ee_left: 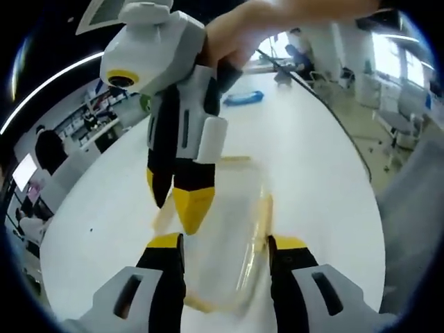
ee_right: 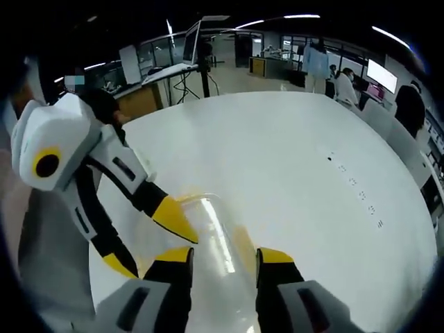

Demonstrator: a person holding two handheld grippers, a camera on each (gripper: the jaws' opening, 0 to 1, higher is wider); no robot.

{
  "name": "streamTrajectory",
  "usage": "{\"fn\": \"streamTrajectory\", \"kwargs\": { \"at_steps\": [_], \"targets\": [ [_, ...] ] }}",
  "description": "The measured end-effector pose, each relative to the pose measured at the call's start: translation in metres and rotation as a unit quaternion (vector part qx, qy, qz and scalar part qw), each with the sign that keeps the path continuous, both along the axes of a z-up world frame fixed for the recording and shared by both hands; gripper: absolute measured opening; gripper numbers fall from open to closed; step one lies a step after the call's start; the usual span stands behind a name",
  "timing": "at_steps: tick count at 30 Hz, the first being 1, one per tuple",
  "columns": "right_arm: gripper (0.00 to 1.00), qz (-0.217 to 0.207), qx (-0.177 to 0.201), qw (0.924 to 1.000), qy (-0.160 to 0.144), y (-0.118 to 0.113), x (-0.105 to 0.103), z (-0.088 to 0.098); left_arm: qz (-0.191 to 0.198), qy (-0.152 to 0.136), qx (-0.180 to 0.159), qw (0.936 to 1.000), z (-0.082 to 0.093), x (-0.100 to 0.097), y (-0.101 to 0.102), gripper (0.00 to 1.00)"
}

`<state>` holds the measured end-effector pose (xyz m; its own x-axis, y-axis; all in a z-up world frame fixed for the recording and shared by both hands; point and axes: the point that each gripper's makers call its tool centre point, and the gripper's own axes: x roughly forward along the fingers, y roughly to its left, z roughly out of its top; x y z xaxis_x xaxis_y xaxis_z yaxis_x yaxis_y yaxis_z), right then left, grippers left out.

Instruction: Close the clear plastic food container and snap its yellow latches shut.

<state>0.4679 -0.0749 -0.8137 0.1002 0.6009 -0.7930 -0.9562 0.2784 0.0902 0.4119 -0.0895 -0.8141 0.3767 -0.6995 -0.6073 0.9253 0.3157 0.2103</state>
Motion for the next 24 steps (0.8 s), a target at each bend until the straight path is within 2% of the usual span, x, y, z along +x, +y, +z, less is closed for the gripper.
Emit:
{"fn": "streamTrajectory", "kwargs": {
  "at_steps": [8,16,24],
  "targets": [
    [0.35,0.043,-0.029,0.9977,0.044,0.0006,0.0000,-0.0035,0.000,0.010,-0.004,0.9999,0.0002,0.0014,0.0001,0.46],
    [0.35,0.083,-0.084,0.9887,0.092,0.0018,-0.0003,-0.0073,-0.003,0.016,-0.003,0.9999,-0.0005,0.0016,-0.0007,0.45],
    [0.35,0.094,-0.116,0.9817,0.119,0.0021,-0.0005,-0.0096,-0.001,0.020,-0.003,0.9998,-0.0004,0.0018,-0.0007,0.45]
  ]
}}
